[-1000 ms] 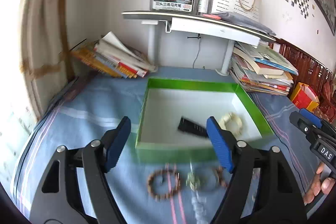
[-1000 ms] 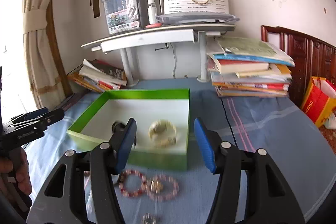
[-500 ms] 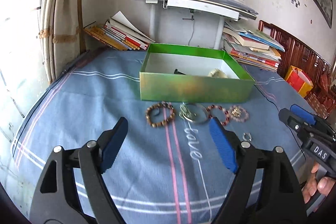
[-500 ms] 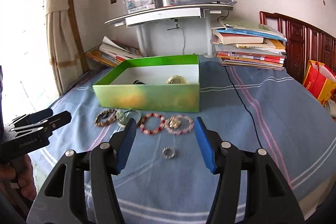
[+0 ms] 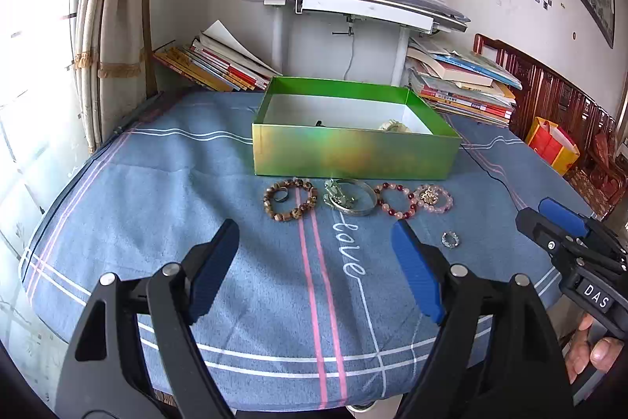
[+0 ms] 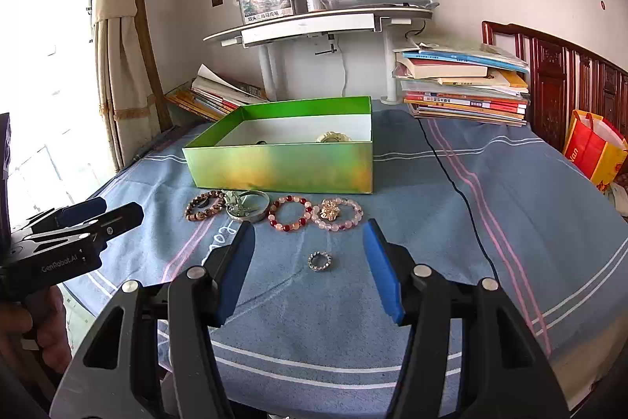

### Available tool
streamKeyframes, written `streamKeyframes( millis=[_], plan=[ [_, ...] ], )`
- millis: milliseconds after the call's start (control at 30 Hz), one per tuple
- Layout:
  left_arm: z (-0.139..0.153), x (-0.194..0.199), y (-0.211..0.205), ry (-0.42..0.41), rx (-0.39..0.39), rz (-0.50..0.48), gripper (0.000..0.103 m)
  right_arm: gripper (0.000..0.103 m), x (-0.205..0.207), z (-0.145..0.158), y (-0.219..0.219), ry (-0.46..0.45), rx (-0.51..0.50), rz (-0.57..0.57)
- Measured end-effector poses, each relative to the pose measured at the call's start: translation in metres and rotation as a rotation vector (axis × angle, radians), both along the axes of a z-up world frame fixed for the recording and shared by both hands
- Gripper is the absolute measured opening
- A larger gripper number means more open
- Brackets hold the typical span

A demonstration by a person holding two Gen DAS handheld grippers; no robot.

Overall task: Organize jewelry
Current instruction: 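Withdraw both open tools from the box back over the jewelry, then lower the left tool and close it on the silver dangling earring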

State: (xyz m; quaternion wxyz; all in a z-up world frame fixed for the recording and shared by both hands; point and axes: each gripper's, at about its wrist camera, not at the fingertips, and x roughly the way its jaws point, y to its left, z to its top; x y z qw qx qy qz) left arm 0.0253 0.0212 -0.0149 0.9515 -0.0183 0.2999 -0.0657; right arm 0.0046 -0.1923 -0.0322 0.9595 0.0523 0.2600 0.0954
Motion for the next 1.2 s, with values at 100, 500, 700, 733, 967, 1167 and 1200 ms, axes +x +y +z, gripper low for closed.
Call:
streamKeyframes(
  millis=[100, 500, 700, 733, 967, 1167, 1200],
  plan=[
    [0.000, 0.001, -0.001, 0.004, 0.001, -0.001, 0.079, 0.057, 0.001, -0.001, 0.000, 0.003, 0.001, 0.002],
    [-0.005, 0.017, -0.005, 0.029, -0.006, -0.026, 0.079, 0.057, 0.008, -0.007, -0.001, 0.015, -0.001, 0.004],
    [-0.014, 0.043, -0.014, 0.065, -0.003, -0.056, 0.066, 0.057, 0.020, -0.017, -0.003, 0.041, 0.003, 0.007],
    [-0.017, 0.048, -0.017, 0.073, 0.002, -0.058, 0.065, 0.057, 0.022, -0.018, -0.003, 0.045, 0.004, 0.007],
    [-0.039, 0.091, -0.027, 0.147, -0.009, -0.081, 0.051, 0.057, 0.043, -0.034, -0.006, 0.087, 0.008, 0.018],
    [-0.056, 0.123, -0.032, 0.202, -0.031, -0.096, 0.037, 0.057, 0.061, -0.045, -0.007, 0.117, 0.014, 0.032],
    [-0.058, 0.128, -0.034, 0.211, -0.033, -0.099, 0.033, 0.057, 0.063, -0.046, -0.007, 0.119, 0.013, 0.035]
  ],
)
